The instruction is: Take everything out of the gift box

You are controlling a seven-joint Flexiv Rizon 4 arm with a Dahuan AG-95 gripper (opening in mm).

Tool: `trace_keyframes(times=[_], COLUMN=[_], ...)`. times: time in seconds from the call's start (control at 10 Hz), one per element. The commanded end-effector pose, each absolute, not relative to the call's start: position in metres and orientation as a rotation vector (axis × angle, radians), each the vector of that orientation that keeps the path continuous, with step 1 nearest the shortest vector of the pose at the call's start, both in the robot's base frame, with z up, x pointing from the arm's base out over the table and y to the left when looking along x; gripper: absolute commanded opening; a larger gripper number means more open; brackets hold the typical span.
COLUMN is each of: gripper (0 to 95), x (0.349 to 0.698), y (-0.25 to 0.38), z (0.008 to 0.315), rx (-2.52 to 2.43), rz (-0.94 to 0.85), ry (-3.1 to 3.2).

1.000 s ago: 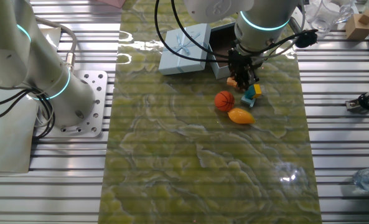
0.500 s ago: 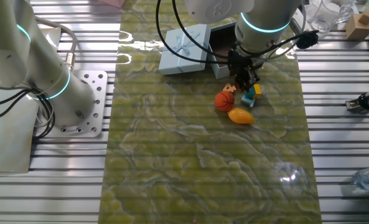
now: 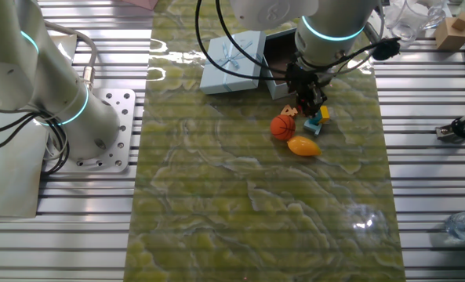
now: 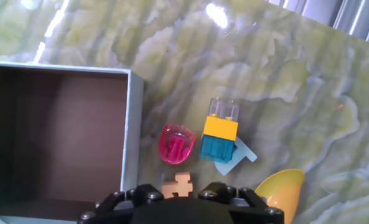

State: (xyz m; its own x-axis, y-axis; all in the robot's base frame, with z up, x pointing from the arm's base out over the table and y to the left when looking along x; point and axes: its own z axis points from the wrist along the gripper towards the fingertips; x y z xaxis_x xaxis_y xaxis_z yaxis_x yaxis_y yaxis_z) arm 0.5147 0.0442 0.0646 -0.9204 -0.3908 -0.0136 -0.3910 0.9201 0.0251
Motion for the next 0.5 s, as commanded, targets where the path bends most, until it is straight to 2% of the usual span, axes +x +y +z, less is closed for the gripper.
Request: trace_keyframes(times=[0.1, 0.3, 0.5], gripper=[38.0, 0.0, 0.0], x=[0.510, 0.505, 0.500], y=[0.041, 0.040, 0.045], z=[0.073, 0.085, 0.092], rx=[-0.628, -0.632, -0.616], rz=[0.032, 0.025, 0.001], ry=[3.071, 3.068, 3.066])
